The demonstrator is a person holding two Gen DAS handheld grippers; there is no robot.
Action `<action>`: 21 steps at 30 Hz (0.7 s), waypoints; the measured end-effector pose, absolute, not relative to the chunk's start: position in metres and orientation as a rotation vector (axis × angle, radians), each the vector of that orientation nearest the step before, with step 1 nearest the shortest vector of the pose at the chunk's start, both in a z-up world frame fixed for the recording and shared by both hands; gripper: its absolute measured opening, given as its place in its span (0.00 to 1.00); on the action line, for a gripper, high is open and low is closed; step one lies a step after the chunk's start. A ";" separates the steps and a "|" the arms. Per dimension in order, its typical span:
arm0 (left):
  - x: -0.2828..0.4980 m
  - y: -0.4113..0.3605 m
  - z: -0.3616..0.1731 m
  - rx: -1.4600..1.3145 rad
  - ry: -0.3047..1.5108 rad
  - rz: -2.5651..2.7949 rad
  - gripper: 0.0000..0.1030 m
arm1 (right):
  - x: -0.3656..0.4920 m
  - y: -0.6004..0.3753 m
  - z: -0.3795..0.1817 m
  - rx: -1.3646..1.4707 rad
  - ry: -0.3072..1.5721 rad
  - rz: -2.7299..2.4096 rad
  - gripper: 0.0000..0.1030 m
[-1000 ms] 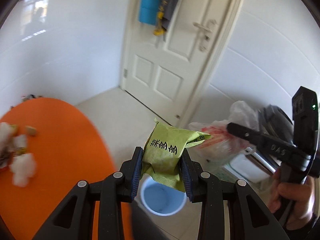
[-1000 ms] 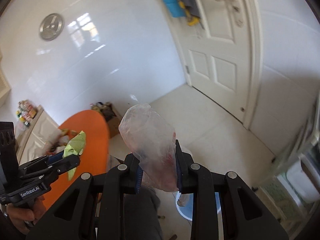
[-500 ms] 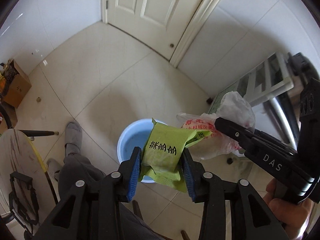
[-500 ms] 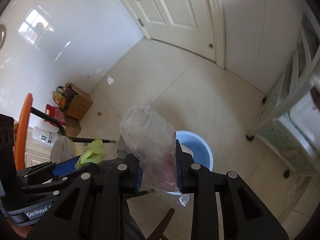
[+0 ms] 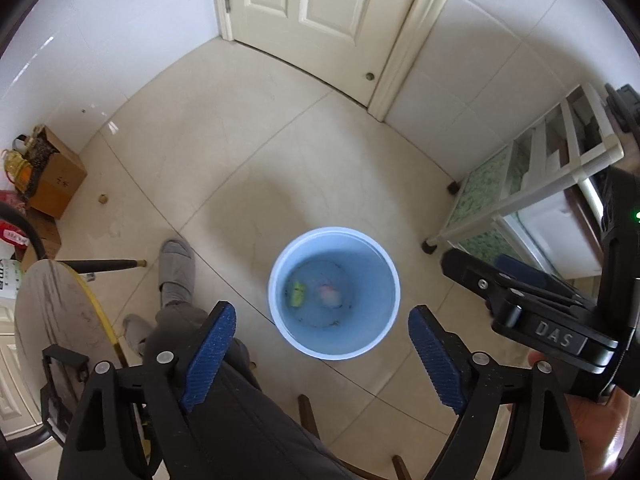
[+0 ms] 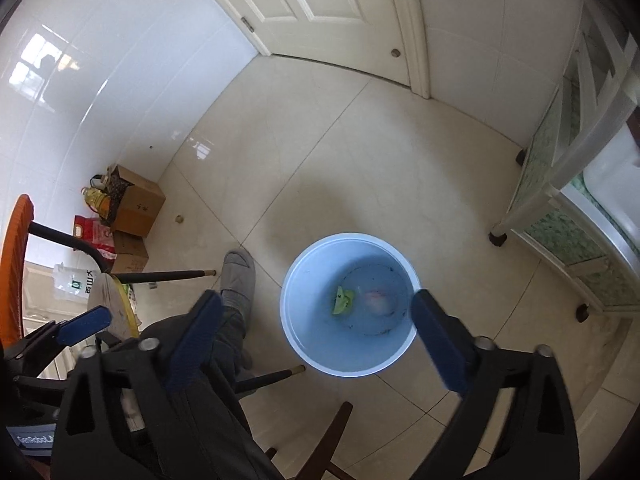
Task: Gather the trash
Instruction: 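Open both grippers to drop the bag and packet into the bucket, then move both grippers back to the trash on the table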
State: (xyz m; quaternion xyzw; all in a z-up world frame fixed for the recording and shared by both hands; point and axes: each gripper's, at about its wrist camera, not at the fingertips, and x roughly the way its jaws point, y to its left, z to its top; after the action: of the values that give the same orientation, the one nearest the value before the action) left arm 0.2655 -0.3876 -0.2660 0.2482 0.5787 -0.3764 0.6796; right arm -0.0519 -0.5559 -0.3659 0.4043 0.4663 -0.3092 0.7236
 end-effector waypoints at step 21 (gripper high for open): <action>0.213 -0.245 -0.072 0.303 0.928 -0.873 0.85 | 0.004 -0.482 -0.198 0.656 0.798 -0.630 1.00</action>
State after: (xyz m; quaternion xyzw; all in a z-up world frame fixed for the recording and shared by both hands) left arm 0.2127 -0.2449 -0.0724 0.1410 0.4313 -0.4062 0.7931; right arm 0.0036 -0.4821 -0.1979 0.3084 0.3751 -0.2960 0.8226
